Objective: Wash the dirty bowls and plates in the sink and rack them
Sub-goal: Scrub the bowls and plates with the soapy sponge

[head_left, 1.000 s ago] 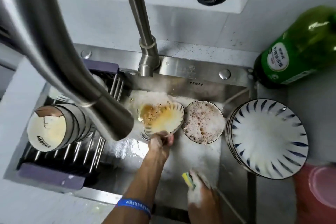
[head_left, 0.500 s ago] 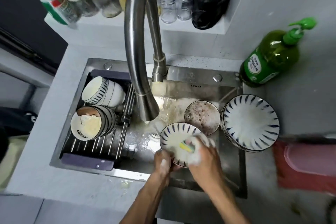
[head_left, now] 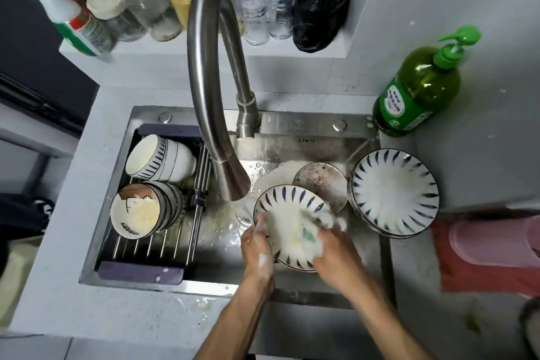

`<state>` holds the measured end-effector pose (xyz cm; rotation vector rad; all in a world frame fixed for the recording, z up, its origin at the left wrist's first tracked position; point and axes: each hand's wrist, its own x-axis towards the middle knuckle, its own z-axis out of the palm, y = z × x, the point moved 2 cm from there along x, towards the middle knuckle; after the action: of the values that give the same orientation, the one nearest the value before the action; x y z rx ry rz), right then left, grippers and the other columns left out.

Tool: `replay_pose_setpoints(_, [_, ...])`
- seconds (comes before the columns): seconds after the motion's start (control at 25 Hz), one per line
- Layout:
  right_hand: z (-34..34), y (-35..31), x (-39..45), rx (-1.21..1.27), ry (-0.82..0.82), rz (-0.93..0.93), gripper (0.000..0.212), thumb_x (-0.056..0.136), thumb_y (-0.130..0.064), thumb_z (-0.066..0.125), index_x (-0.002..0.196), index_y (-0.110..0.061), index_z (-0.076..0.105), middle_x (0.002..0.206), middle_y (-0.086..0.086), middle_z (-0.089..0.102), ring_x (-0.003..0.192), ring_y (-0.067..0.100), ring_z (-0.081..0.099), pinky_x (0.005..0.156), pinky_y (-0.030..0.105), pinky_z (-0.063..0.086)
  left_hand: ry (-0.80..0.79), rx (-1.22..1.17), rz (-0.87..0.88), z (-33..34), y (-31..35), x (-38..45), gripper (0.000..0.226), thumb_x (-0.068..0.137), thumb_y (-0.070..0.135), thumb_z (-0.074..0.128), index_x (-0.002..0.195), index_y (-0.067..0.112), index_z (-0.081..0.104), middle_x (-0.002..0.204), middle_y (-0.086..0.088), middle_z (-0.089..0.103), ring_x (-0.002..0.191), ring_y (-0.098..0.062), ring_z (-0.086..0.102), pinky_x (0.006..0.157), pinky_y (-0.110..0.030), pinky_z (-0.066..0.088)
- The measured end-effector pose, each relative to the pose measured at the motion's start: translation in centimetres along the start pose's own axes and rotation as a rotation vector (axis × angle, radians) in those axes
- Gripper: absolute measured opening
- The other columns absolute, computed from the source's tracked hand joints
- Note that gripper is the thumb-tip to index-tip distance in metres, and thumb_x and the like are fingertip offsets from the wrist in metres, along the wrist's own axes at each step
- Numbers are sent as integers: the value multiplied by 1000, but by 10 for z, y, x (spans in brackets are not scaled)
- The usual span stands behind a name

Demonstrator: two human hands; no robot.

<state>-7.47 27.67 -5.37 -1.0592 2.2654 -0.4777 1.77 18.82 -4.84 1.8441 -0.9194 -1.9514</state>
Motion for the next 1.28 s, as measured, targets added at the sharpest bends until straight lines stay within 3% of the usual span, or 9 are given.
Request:
replay_pose_setpoints(0.2, [-2, -36, 4, -25, 79, -58, 46, 79, -12, 62, 122, -27, 57, 121, -2, 47, 121, 22, 35, 103, 37, 38, -13, 8, 5, -2, 3, 3, 37, 105, 35, 42, 104, 8, 68, 102, -12, 73, 93, -25, 68, 78, -36, 57])
replay_pose_setpoints(0.36, [-2, -26, -9, -51, -51, 33, 53, 84, -29, 36, 137, -29, 40, 162, 2, 13, 151, 22, -5, 123, 43, 0, -27, -11, 52, -1, 7, 2, 31, 104, 28, 46, 104, 7, 69, 101, -10, 71, 100, -26, 66, 93, -39, 51])
replay_pose_setpoints(0.44, [1, -35, -8, 24, -97, 1, 40, 95, -28, 34, 135, -27, 36, 164, 4, 0, 150, 21, -15, 122, 46, -5, -68, 42, 79, 1, 7, -4, 34, 104, 28, 45, 91, 9, 70, 86, -10, 75, 86, -28, 70, 81, -38, 55])
replay_pose_setpoints(0.68, [-1, -14, -4, 119, -65, 44, 66, 91, -10, 40, 154, -23, 26, 164, -7, 1, 151, 20, -3, 123, 40, 11, -116, 19, 149, -2, 10, -7, 26, 104, 23, 45, 91, 23, 67, 82, 14, 70, 79, 8, 66, 65, -11, 49])
replay_pose_setpoints(0.8, [7, -27, -11, 73, -144, -145, 70, 87, -14, 33, 155, -23, 20, 164, -6, -4, 151, 19, -8, 123, 41, 11, -139, -19, 173, 0, 13, -13, 26, 105, 20, 43, 96, 20, 67, 81, 6, 74, 78, -5, 70, 75, -19, 57])
replay_pose_setpoints(0.92, [1, -14, -10, -7, -109, 31, 79, 89, -12, 40, 157, -17, 0, 157, -7, -24, 148, 21, -21, 122, 38, -8, -134, -15, 223, -2, 15, -10, 26, 104, 15, 45, 87, 26, 63, 66, 16, 70, 63, 5, 65, 55, -7, 50])
replay_pose_setpoints(1.04, [8, -31, -16, 50, -112, -130, 73, 91, -19, 26, 157, -25, -5, 162, -5, -19, 147, 18, -25, 122, 36, -7, -117, -53, 211, -6, 18, -3, 23, 103, 16, 46, 93, 17, 66, 69, 7, 69, 63, -6, 64, 53, -14, 51])
replay_pose_setpoints(1.2, [6, -13, -8, -37, -96, 47, 74, 95, -20, 39, 157, -23, -2, 163, -2, -19, 147, 18, -26, 122, 40, -8, -101, -26, 211, -7, 15, -2, 25, 101, 17, 49, 113, 6, 69, 102, -2, 72, 89, -8, 65, 69, -16, 49])
replay_pose_setpoints(1.28, [5, -28, -4, -11, -82, -85, 74, 94, -18, 39, 157, -20, 2, 164, 0, -14, 148, 19, -22, 122, 39, -9, -113, -47, 189, -3, 13, -5, 26, 102, 18, 49, 108, 6, 70, 97, -6, 74, 83, -10, 70, 69, -18, 54])
